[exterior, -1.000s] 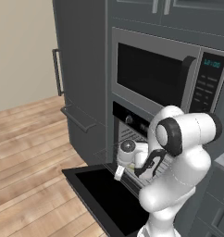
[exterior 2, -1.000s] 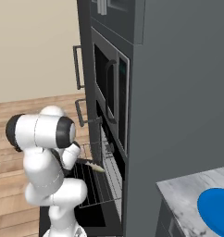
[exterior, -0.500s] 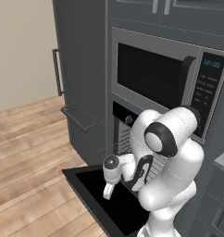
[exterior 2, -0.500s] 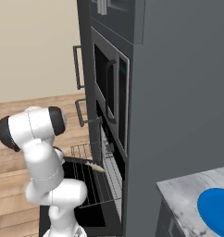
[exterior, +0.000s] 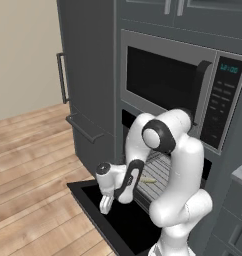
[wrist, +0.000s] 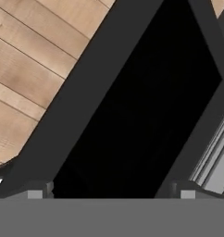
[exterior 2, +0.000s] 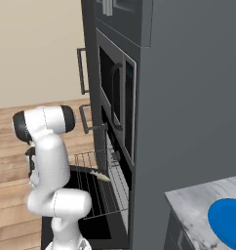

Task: Place the fish on the rack of the oven, and slide the rack back inside. Close the oven door.

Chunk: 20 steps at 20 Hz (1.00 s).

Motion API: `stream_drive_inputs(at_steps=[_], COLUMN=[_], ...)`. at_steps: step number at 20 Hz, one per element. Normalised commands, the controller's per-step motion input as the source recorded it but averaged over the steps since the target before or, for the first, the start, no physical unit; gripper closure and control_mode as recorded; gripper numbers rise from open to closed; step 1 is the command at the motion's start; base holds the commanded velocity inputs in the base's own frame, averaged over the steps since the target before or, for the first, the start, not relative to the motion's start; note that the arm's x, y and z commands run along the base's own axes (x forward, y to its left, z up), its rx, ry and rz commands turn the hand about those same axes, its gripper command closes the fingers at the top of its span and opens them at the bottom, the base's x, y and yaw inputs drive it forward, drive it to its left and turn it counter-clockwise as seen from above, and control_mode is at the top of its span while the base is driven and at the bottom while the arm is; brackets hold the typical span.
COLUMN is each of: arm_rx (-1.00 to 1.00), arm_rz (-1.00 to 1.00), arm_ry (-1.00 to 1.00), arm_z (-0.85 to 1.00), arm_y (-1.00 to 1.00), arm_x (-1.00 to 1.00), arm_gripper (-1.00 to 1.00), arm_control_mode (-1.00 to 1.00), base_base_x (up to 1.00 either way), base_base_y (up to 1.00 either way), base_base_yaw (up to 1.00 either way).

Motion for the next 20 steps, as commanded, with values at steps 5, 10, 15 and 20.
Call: stream_drive_inputs(at_steps=[5,10,15,20], arm_rx=[-0.03,-0.05,-0.06,-0.08], arm_rz=[-0.04,-0.05,-0.05,-0.08], arm_ry=[0.05,0.0,0.0,0.0], arm_z=[-0.51,-0.52,-0.41,-0.21], arm_y=[0.05,0.0,0.0,-0.1], arm_x=[0.39,0.14,0.04,0.08], arm_gripper=[-1.0,-1.0,-1.0,-1.0], arm_control_mode=[-1.0,-1.0,-1.0,-1.0], base_base_x=[0.0,0.0,0.0,0.0], base_base_y=[0.0,0.0,0.0,0.0], base_base_yaw=[0.0,0.0,0.0,0.0])
